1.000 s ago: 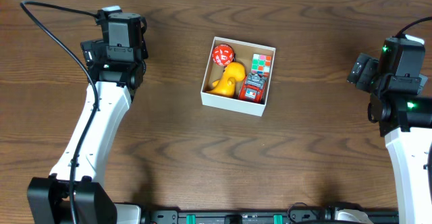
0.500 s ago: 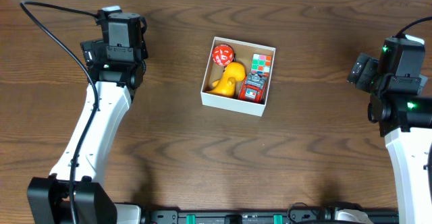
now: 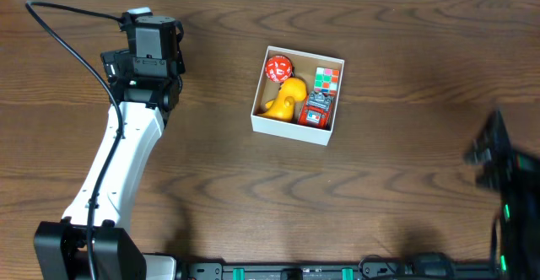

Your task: Pack container

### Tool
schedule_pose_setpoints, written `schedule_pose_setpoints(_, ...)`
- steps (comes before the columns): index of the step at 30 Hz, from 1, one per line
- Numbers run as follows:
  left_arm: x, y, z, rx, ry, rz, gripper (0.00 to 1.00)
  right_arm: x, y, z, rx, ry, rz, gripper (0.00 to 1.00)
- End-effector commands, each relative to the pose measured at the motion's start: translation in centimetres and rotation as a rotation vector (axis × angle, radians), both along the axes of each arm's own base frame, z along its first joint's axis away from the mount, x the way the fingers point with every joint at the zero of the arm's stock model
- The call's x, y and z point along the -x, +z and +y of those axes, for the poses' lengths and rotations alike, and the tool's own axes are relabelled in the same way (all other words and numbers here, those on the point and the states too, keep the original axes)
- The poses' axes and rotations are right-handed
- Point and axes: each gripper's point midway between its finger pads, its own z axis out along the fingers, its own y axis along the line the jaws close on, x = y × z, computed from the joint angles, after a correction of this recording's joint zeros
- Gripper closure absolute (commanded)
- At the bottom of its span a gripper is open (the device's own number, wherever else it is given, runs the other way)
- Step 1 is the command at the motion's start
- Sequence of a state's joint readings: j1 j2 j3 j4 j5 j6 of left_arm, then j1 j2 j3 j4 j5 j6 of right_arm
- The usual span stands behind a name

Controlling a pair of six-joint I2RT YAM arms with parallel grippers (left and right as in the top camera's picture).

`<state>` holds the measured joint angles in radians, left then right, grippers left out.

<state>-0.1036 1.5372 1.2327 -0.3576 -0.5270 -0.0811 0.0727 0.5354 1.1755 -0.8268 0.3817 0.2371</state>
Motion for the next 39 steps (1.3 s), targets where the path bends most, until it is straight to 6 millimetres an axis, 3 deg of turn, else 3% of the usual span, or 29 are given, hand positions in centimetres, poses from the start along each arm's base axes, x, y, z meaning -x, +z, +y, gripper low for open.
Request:
schedule_pose_setpoints(1,0.3,1.0,0.2,0.001,0.007,-0.024,0.02,2.8,-0.6,0.5,0.000,0.045,-0.017,0.01)
schedule_pose_setpoints(4,0.3,1.0,0.2,0.001,0.007,-0.024,0.02,5.1,-1.8,1.2,-0.011,0.100,-0.043,0.01)
schedule_pose_setpoints(8,0.3,1.0,0.2,0.001,0.007,-0.024,0.02,5.6,-4.0,1.4,-0.015,0.114,-0.093,0.01)
schedule_pose_setpoints(11,0.3,1.0,0.2,0.001,0.007,-0.024,0.02,4.1,-6.3,1.5,-0.016,0.113,-0.124,0.01)
schedule_pose_setpoints(18,0.3,1.0,0.2,0.001,0.007,-0.024,0.02,-2.0,-12.4,3.3,-0.026,0.193,-0.164,0.01)
schedule_pose_setpoints(22,0.3,1.0,0.2,0.001,0.007,-0.024,0.02,-4.2,-15.6,4.3,-0.030,0.245,-0.188,0.01)
schedule_pose_setpoints(28,0.3,1.0,0.2,0.001,0.007,-0.024,0.02,-5.5,-19.0,4.7,-0.033,0.267,-0.178,0.01)
schedule_pose_setpoints(39,0.3,1.0,0.2,0.001,0.007,-0.024,0.02,-5.9,-22.4,5.1,-0.039,0.290,-0.136,0.01)
